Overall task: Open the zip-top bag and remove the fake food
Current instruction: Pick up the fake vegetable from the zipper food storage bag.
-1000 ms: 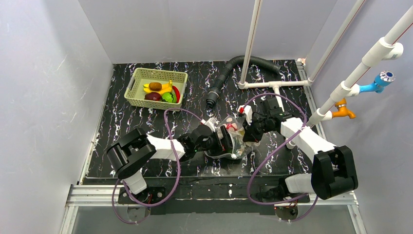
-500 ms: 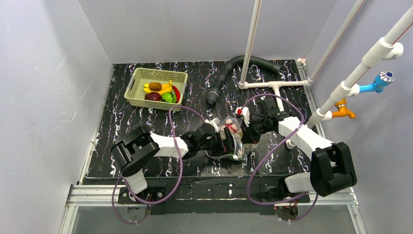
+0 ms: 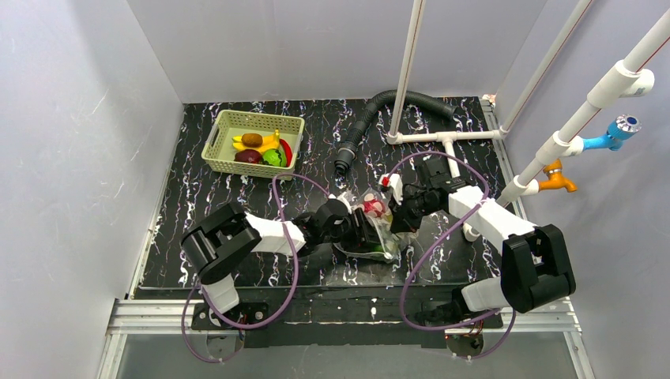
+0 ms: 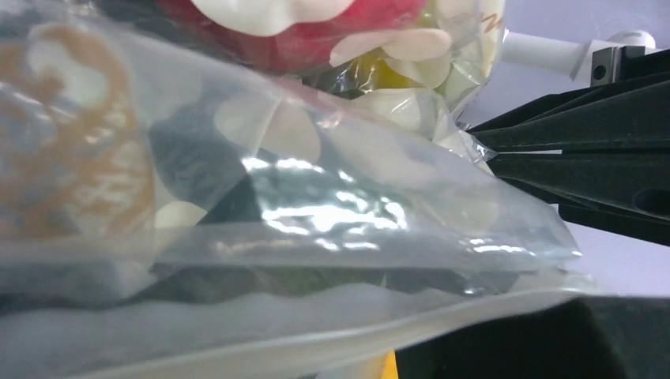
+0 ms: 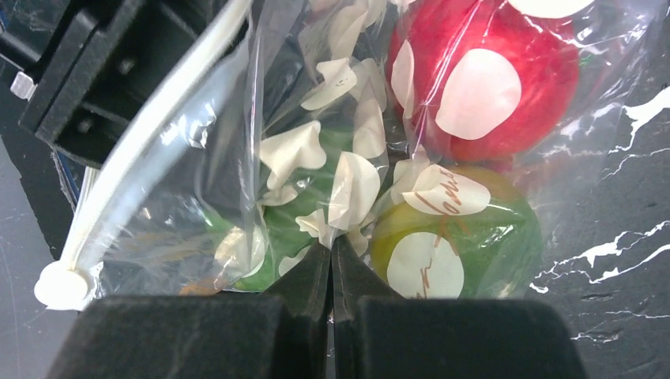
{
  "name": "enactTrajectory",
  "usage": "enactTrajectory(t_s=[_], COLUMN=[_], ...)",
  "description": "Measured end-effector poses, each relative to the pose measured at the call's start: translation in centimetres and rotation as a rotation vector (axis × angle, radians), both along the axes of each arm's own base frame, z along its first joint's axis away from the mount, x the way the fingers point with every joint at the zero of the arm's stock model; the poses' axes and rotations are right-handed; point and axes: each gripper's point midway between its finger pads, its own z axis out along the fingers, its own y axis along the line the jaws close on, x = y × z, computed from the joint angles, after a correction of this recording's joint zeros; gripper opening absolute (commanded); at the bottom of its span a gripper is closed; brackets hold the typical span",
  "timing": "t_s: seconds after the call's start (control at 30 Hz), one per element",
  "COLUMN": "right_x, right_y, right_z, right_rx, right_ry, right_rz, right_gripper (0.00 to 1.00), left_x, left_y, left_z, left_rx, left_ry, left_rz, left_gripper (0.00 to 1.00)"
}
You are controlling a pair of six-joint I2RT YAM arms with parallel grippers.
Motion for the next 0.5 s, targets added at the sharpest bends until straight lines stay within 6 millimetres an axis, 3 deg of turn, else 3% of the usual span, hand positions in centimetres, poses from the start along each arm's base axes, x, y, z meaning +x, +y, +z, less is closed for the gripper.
enactTrajectory(t_s=[0.27, 0.5], right_x=[0.0, -0.2], right_y=[0.3, 0.8], right_z=[0.3, 0.5], right_rx=[0.011, 0.030], right_ry=[-0.003, -0.001], right_rz=[0.010, 0.025], right_gripper=[0.04, 0.04], left_x=[0.9, 1.7], left_y=[2.1, 4.4], left_z=[0.7, 2.7], left_rx=[0.027, 0.066], left_ry=[-0.057, -0.142], left_rz=[0.024, 0.036], left_gripper=[0.18, 0.18])
